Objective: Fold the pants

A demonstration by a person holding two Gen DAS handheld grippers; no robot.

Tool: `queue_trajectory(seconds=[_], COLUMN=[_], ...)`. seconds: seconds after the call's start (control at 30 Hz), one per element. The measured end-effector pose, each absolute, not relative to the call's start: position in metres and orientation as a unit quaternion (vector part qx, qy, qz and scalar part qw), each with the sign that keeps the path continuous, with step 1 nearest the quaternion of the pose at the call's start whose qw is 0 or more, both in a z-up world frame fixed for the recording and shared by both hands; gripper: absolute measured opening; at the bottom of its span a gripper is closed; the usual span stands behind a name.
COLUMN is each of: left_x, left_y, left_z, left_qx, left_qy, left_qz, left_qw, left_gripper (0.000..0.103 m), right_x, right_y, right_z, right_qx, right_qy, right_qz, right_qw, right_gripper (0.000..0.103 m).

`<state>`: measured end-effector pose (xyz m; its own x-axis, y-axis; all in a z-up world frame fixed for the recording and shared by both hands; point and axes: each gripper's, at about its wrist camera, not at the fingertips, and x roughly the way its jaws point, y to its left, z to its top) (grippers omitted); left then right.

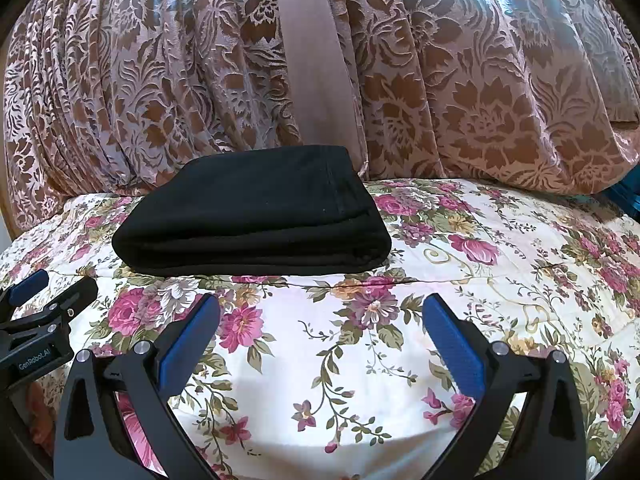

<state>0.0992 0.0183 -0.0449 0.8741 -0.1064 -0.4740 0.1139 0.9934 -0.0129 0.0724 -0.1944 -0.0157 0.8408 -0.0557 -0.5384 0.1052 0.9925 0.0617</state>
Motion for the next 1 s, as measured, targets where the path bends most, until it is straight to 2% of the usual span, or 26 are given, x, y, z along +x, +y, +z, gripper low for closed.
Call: queue_trajectory(seconds=[0.67, 1.0], left_x=[0.101, 0.112], left_y=[0.02, 0.024], left_z=[-0.047, -0.053], left_qx=[0.007, -0.003], left_qy=[0.252, 0.288], left_qz=[-0.059, -0.062], left_qw=[0.966, 0.956], left_gripper=[0.1, 0.1], right_x=[0.073, 0.074], right_y=[-0.195, -0.195], right_z=[-0.017, -0.021], right_qx=[0.045, 0.047], right_qy=[0.281, 0.288], right_qz=[-0.043, -0.043], right_qw=[0.958, 0.955], right_gripper=[0.101, 0.101])
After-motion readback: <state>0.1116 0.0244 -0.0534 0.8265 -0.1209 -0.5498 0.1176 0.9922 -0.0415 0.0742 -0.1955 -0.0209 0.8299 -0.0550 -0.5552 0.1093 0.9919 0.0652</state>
